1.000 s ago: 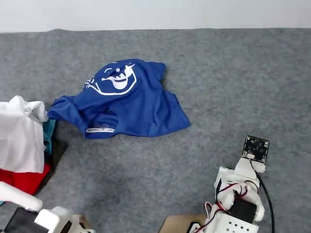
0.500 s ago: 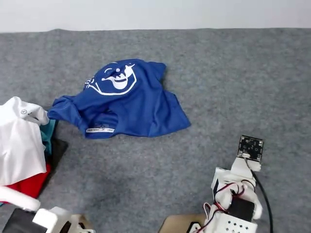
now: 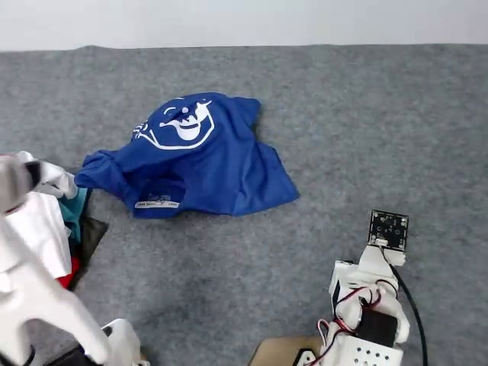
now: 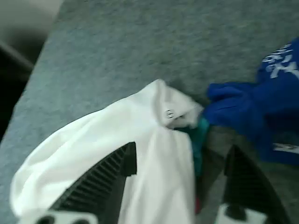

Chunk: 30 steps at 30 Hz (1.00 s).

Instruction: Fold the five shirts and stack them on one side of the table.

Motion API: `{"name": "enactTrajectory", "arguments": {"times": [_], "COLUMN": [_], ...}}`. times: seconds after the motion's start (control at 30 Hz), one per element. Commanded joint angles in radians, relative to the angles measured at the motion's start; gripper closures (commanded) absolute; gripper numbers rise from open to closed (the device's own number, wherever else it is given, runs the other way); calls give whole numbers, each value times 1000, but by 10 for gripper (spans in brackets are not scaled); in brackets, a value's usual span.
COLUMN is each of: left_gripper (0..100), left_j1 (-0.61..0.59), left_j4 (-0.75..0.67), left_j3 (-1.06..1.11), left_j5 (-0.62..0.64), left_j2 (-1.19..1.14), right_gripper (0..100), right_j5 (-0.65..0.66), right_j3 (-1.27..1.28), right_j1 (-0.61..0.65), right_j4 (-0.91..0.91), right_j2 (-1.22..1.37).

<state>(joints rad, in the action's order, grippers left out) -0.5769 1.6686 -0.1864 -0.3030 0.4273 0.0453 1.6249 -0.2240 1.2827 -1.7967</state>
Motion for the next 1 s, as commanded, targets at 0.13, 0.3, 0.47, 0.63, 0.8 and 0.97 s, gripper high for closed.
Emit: {"name": "enactTrajectory", "arguments": {"times": [0.13, 0.3, 0.47, 0.63, 0.8, 0.97], "left_gripper": [703, 703, 702, 701, 701, 701], "left_j1": [471, 684, 853, 961, 1056, 1079], "left_j4": [-17, -103, -222, -370, -462, -522], "left_j3": [-35, -35, -38, -42, -42, -42], "left_j5": [227, 244, 244, 244, 244, 244], "left_j2": [-147, -365, -586, -772, -865, -944], "right_gripper": [711, 711, 711, 711, 711, 711], "right_j5": [9, 8, 8, 11, 12, 12], "right_j3": [8, 14, 14, 14, 14, 14], "right_j1": [2, 2, 2, 2, 7, 8], "right_j4": [-22, -45, -44, -39, -41, -39], "right_j2": [-10, -10, -10, -10, -10, -10]}}
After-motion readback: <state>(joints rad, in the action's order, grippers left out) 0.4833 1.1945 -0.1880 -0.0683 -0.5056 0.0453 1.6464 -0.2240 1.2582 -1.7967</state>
